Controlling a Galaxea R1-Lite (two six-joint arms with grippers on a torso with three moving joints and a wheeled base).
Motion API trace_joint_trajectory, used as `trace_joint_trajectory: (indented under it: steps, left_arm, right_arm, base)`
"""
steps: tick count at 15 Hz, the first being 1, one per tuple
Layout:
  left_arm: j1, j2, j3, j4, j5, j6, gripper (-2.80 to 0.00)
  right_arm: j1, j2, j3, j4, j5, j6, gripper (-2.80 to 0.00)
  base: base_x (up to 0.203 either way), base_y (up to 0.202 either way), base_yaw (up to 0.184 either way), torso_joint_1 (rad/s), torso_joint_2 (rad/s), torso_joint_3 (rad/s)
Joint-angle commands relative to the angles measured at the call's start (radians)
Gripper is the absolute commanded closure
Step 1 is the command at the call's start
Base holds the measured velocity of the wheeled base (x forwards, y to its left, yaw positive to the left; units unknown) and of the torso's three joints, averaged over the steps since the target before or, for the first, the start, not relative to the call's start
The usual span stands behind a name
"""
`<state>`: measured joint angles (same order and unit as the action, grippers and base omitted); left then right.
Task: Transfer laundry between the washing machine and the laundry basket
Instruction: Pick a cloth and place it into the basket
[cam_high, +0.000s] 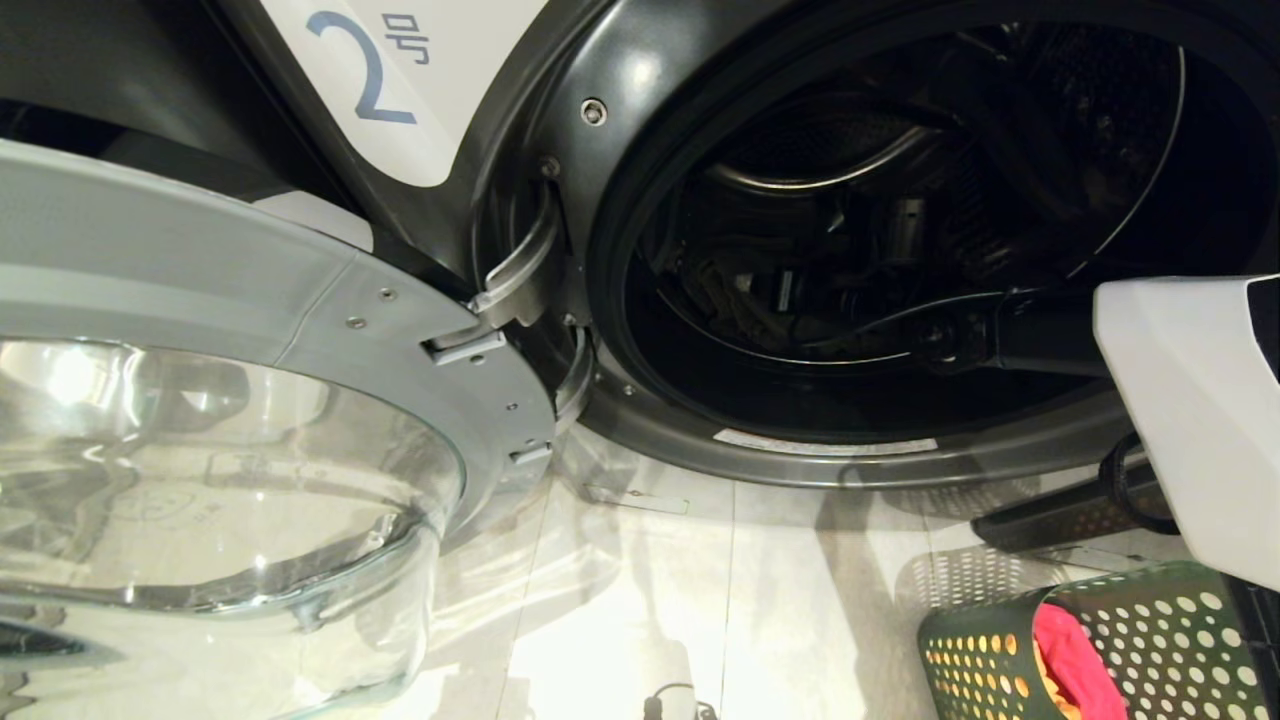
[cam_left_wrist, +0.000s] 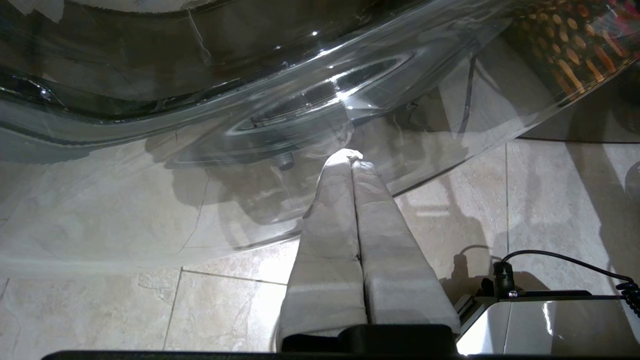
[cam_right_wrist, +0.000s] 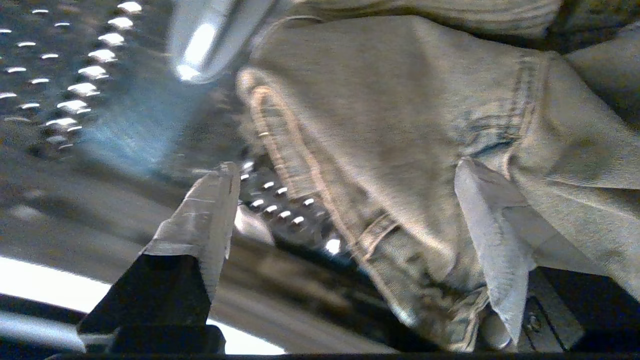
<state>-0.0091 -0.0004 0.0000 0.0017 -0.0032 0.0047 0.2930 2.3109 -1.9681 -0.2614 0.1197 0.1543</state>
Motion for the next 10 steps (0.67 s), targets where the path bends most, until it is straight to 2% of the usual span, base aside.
trace_joint_trajectory:
  steps: [1,4,5,8,10]
  left_arm:
    - [0.001,0.000,0.000,0.000,0.000,0.000,0.00]
    - [0.000,0.000,0.000,0.000,0.000,0.000,0.00]
    - [0.000,0.000,0.000,0.000,0.000,0.000,0.00]
    - [0.000,0.000,0.000,0.000,0.000,0.000,0.00]
    - [0.000,0.000,0.000,0.000,0.000,0.000,0.00]
  right_arm:
    - [0.001,-0.049,-0.001,0.042,0.005,0.000,-2.80]
    - [0.003,-0.103,-0.003,0.227,0.017,-0.008,-2.80]
    - [0.008,-0.097,-0.003,0.237,0.017,-0.011,-2.80]
    - [0.016,-0.049,-0.003,0.222,0.018,-0.013,-2.80]
    - [0.027,0.005,-0.002,0.125,0.010,-0.016,-2.80]
  base:
    - [0.000,0.000,0.000,0.000,0.00,0.000]
    - [0.000,0.000,0.000,0.000,0.00,0.000]
    - [0.000,0.000,0.000,0.000,0.00,0.000]
    - [0.000,0.000,0.000,0.000,0.00,0.000]
    - [0.000,0.000,0.000,0.000,0.00,0.000]
